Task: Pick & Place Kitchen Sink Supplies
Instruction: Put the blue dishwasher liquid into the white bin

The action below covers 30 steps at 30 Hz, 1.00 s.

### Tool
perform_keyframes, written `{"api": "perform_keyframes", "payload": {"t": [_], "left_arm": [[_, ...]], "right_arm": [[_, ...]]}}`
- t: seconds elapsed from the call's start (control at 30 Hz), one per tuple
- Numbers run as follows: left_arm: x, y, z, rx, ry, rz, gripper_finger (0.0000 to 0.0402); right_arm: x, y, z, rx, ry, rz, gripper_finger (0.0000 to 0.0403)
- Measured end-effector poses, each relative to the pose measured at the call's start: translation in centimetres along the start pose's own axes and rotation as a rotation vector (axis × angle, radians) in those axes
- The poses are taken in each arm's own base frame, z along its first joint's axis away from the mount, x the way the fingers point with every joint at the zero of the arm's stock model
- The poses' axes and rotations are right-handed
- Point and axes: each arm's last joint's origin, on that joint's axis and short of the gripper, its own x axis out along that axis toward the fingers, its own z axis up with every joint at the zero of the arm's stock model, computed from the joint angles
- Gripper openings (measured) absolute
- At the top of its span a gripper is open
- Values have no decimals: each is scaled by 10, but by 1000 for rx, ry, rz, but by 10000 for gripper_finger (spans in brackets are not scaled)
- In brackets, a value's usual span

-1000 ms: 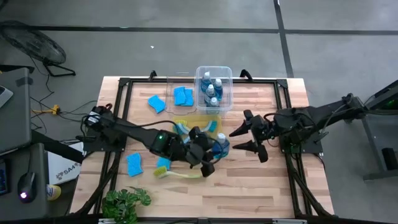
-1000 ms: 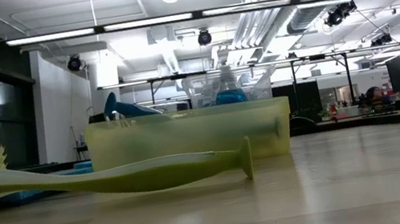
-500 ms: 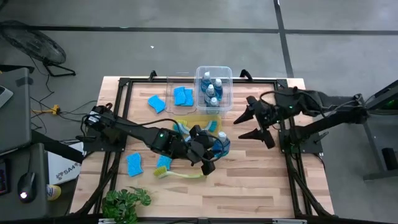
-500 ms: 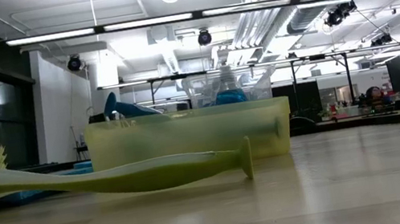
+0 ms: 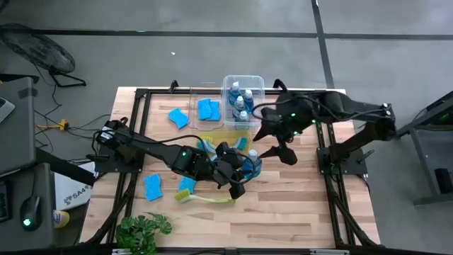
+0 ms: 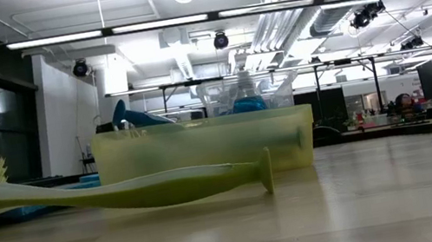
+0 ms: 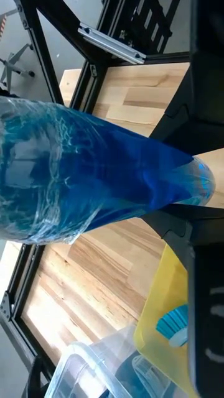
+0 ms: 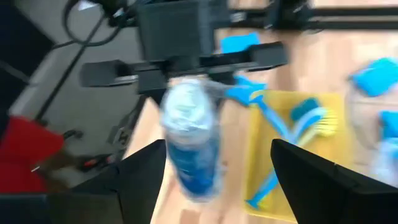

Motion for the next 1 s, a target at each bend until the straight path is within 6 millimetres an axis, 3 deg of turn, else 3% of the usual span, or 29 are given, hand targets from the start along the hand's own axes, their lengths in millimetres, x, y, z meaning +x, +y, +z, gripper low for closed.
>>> {"api": "perform_keyframes", "payload": {"t": [0.17, 0.4, 0.77, 1.0], "left_arm": [[0, 1, -1, 5, 12, 8, 97], [0, 1, -2, 7, 18, 10, 97], [0, 1, -3, 13, 21, 18, 97], [0, 2, -2, 14, 13, 30, 97]], "right_arm": [[18, 2, 4, 13, 67, 113, 284], [47, 3, -1, 15, 136, 132, 284], [50, 2, 4, 23, 87, 131, 279], [51, 6, 4, 4, 86, 107, 242]]}}
